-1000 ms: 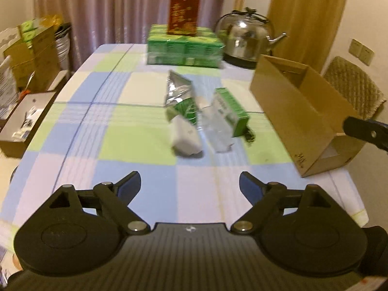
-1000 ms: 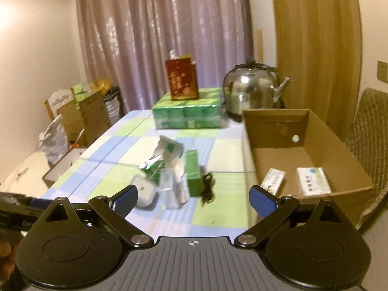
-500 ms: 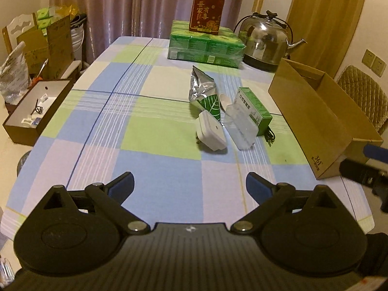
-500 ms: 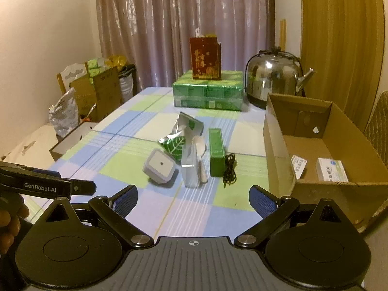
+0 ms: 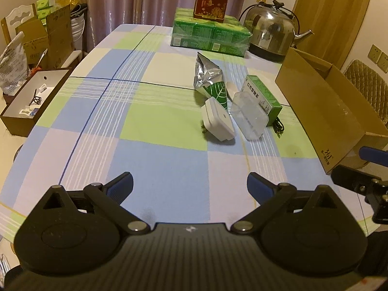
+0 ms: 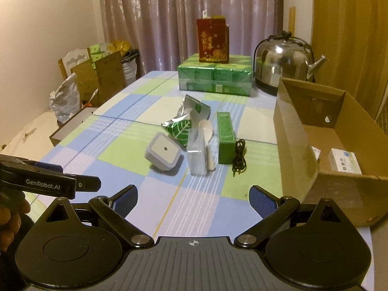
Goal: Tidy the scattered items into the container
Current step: 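Move both tools back toward the remaining items on the table, then lower the right tool onto the clear plastic box and close it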
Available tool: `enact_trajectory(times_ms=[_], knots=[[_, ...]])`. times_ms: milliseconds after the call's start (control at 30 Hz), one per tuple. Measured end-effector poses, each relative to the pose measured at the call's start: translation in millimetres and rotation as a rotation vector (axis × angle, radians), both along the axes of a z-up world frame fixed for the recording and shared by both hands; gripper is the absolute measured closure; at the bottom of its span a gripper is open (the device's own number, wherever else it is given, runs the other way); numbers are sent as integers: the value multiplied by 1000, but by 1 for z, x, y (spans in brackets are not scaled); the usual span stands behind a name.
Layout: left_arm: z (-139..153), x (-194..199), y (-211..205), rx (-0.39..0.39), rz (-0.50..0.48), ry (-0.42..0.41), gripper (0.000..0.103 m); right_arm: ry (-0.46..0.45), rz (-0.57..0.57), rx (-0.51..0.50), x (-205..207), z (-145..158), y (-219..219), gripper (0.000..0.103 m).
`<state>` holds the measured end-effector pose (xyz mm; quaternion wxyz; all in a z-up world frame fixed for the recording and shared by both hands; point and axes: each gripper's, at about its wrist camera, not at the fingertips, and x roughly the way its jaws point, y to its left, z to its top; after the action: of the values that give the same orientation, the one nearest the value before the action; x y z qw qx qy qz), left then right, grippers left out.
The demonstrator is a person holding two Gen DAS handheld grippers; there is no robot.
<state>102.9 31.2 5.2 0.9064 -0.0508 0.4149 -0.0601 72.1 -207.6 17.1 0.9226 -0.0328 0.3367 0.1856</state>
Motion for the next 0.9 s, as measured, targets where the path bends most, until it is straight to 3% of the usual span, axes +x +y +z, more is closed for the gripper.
enact_trajectory(times_ms=[500, 900], knots=[[-16, 38, -10, 114, -108, -34, 5, 33, -3, 6, 65, -28, 8, 9], [-35, 82, -29, 157, -220, -64, 6, 72, 24, -29, 119, -57, 19, 39]])
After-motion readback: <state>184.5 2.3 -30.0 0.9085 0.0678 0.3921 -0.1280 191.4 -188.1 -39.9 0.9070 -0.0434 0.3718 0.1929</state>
